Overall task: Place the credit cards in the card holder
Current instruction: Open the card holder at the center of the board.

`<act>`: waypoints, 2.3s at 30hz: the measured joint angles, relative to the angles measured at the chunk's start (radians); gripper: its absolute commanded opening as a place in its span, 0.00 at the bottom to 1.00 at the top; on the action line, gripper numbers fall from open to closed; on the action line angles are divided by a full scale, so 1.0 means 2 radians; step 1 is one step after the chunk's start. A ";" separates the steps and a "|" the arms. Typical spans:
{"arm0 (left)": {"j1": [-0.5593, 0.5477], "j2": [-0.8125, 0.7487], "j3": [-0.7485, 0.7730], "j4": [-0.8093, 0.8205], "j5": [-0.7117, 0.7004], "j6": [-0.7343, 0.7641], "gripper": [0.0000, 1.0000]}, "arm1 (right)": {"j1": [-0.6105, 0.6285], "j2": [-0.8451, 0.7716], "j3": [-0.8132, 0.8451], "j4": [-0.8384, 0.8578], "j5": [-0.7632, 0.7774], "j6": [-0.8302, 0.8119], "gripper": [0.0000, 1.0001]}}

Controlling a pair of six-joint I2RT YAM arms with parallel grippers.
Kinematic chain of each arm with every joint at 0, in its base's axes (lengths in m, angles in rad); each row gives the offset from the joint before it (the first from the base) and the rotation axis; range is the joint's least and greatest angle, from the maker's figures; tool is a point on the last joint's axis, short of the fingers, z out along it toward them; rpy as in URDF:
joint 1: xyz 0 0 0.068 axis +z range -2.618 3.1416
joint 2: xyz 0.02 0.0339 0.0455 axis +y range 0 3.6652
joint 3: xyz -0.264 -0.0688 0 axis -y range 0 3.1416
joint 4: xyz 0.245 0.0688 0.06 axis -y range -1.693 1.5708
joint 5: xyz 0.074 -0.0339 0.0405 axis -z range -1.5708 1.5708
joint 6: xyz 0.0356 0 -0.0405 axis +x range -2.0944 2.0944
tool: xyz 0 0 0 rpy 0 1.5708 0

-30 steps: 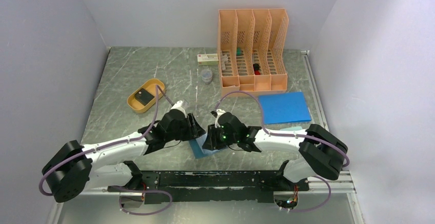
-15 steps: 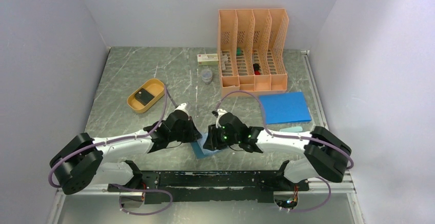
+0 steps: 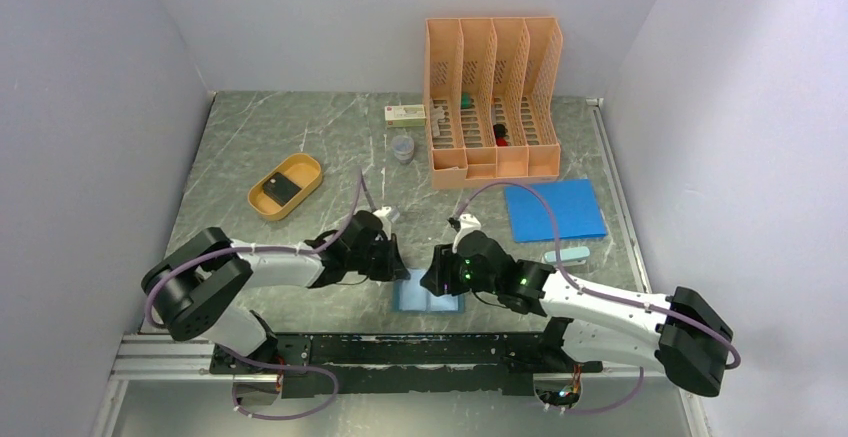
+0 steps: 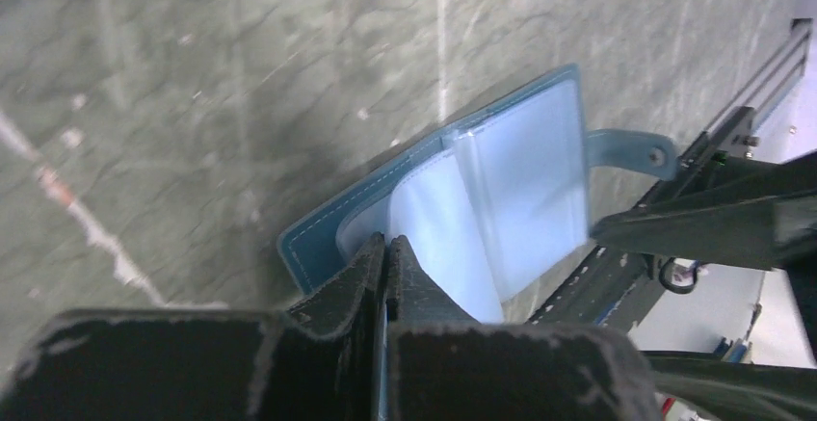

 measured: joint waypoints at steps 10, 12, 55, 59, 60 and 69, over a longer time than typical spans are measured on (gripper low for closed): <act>0.000 0.017 0.031 0.029 0.050 0.000 0.05 | 0.010 0.052 0.011 -0.014 0.017 -0.002 0.54; 0.000 0.020 0.031 0.034 0.057 -0.003 0.09 | 0.011 0.064 0.013 -0.015 0.020 -0.002 0.54; 0.000 0.055 0.025 0.149 0.144 -0.056 0.25 | 0.002 0.018 -0.035 -0.049 0.069 0.055 0.41; 0.000 0.064 0.025 0.158 0.145 -0.058 0.24 | 0.001 0.014 -0.036 -0.048 0.067 0.057 0.41; 0.000 0.067 0.025 0.159 0.145 -0.058 0.24 | 0.001 0.014 -0.036 -0.047 0.066 0.057 0.41; 0.000 0.084 0.025 0.162 0.145 -0.059 0.11 | 0.001 0.012 -0.036 -0.043 0.061 0.059 0.43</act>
